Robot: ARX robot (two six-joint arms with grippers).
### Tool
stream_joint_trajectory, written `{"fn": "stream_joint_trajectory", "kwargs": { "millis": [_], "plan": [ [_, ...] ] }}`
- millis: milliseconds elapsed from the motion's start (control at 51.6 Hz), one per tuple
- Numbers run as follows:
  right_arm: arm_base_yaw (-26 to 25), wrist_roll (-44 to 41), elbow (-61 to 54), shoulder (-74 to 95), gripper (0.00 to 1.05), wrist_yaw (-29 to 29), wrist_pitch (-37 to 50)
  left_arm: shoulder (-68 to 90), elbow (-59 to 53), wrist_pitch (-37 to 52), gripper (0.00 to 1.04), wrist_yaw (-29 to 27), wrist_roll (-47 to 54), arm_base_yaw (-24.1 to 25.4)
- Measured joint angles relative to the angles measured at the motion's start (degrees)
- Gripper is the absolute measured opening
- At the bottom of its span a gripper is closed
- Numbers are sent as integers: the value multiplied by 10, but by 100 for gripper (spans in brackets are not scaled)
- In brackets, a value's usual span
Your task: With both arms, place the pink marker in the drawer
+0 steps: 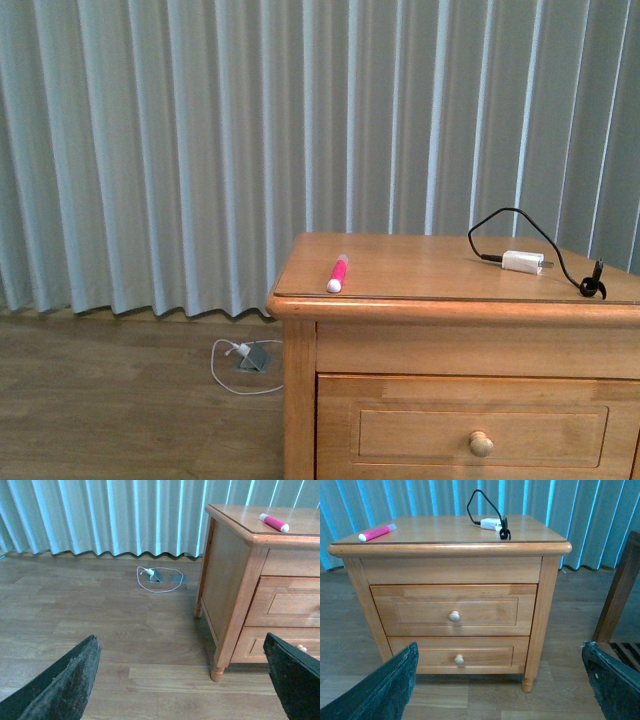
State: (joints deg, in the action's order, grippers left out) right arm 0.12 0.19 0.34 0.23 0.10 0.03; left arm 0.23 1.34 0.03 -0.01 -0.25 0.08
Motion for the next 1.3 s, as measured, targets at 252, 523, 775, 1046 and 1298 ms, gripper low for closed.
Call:
{"fn": "stream_joint_trajectory", "kwargs": {
  "millis": [252, 523, 775, 1046, 1298],
  "plan": [
    [0, 0, 0, 0, 96, 0, 0, 0, 0, 0, 99, 0, 0, 0],
    [0, 0, 0, 0, 96, 0, 0, 0, 0, 0, 99, 0, 0, 0],
    [0, 0, 0, 0, 96, 0, 0, 0, 0, 0, 99, 0, 0, 0],
    [0, 6, 5, 7, 96, -10, -19, 0, 0, 0, 99, 0, 0, 0],
    [25, 46, 52, 164, 96, -30, -38, 0, 0, 0, 99, 0, 0, 0]
  ]
}}
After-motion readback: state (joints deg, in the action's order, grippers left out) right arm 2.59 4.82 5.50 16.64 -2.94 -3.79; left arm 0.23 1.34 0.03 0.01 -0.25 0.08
